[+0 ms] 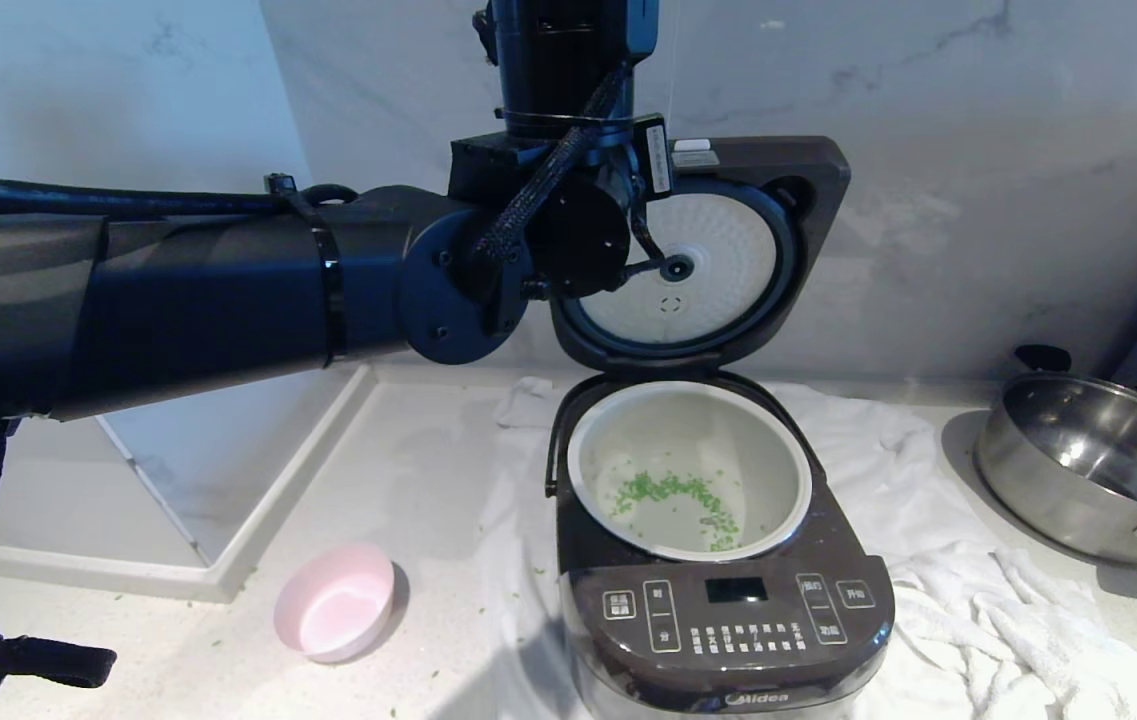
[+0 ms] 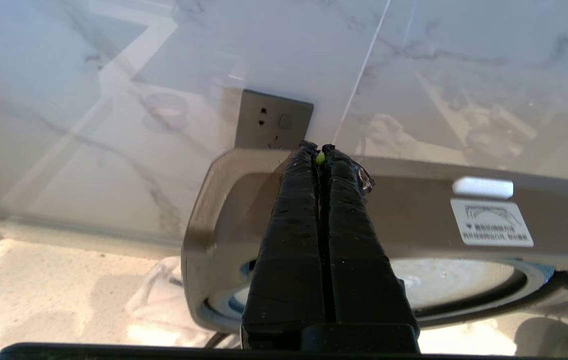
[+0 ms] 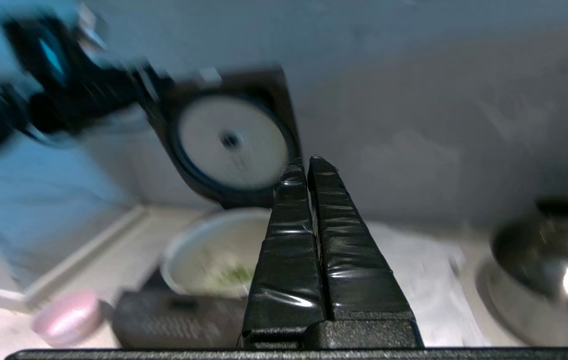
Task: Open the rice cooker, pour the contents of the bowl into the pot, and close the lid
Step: Close the rice cooker
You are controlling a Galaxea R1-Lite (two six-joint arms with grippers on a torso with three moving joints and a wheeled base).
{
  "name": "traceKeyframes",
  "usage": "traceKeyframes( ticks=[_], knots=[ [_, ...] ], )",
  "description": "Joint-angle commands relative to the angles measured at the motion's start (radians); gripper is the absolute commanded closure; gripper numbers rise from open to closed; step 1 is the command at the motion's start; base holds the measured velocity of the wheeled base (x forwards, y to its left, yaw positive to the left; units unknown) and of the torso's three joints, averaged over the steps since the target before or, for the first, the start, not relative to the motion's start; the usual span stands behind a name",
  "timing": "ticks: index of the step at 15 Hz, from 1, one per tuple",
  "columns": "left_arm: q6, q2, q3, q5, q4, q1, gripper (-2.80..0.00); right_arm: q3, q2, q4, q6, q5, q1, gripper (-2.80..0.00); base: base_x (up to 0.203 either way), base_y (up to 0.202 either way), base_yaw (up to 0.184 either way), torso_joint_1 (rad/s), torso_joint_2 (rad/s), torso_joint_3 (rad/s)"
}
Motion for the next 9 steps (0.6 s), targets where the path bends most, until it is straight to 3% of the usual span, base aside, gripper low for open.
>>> traceKeyframes(
  ticks=[1, 5, 9],
  knots=[
    [0.0, -0.003, 0.01, 0.003, 0.0, -0.007, 0.0, -0.204, 0.237, -0.001, 0.013, 0.039, 0.002, 0.0, 0.0, 0.0, 0.0, 0.0, 0.0, 0.0],
    [-0.005, -0.011, 0.006, 0.002, 0.032, -0.023, 0.0, -0.572, 0.599, -0.002, 0.058, 0.085, 0.003, 0.0, 0.0, 0.0, 0.0, 0.0, 0.0, 0.0],
    [-0.005, -0.015, 0.006, 0.002, 0.033, -0.025, 0.0, -0.743, 0.844, -0.004, 0.078, 0.105, 0.096, 0.0, 0.0, 0.0, 0.0, 0.0, 0.0, 0.0]
  ],
)
